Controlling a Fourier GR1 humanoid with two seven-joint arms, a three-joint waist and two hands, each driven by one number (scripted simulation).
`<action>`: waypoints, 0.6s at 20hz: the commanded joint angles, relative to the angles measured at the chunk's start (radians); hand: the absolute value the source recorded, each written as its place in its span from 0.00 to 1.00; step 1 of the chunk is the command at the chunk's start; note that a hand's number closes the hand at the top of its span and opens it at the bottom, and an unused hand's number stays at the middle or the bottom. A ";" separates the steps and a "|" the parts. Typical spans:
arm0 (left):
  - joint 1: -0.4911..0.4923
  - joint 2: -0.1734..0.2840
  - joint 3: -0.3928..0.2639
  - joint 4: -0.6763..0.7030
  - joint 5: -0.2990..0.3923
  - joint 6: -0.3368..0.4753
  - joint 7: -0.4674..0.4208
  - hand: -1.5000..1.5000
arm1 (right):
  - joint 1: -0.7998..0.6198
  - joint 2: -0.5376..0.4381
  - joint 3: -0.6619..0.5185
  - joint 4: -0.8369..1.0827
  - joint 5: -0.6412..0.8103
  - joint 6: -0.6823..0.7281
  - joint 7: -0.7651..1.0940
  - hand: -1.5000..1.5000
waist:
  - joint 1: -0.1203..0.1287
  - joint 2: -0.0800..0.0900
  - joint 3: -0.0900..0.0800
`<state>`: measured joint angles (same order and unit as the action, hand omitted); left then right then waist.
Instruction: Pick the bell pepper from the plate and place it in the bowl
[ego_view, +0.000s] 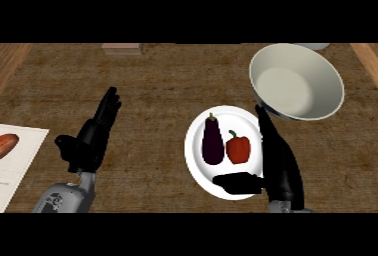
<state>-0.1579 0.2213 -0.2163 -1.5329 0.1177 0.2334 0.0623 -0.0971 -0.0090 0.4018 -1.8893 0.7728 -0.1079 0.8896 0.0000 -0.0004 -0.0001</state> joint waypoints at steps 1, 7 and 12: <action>0.038 -0.033 0.011 -0.019 -0.037 -0.031 -0.010 0.50 | -0.011 0.009 0.017 0.037 -0.020 -0.036 -0.011 0.00 | 0.001 0.000 0.000; -0.002 -0.033 0.049 -0.041 -0.034 -0.051 0.053 0.50 | 0.045 -0.031 -0.101 -0.018 -0.159 -0.010 -0.175 0.00 | 0.000 0.000 0.000; 0.012 -0.071 0.068 0.020 -0.072 -0.057 -0.025 0.50 | 0.018 0.008 -0.079 0.010 -0.161 -0.066 -0.184 0.00 | 0.000 0.001 0.000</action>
<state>-0.1380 0.1663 -0.1689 -1.5438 0.0611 0.1915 0.0682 -0.0334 -0.0106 0.3660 -1.9181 0.6622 -0.1561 0.7427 -0.0007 -0.0006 0.0001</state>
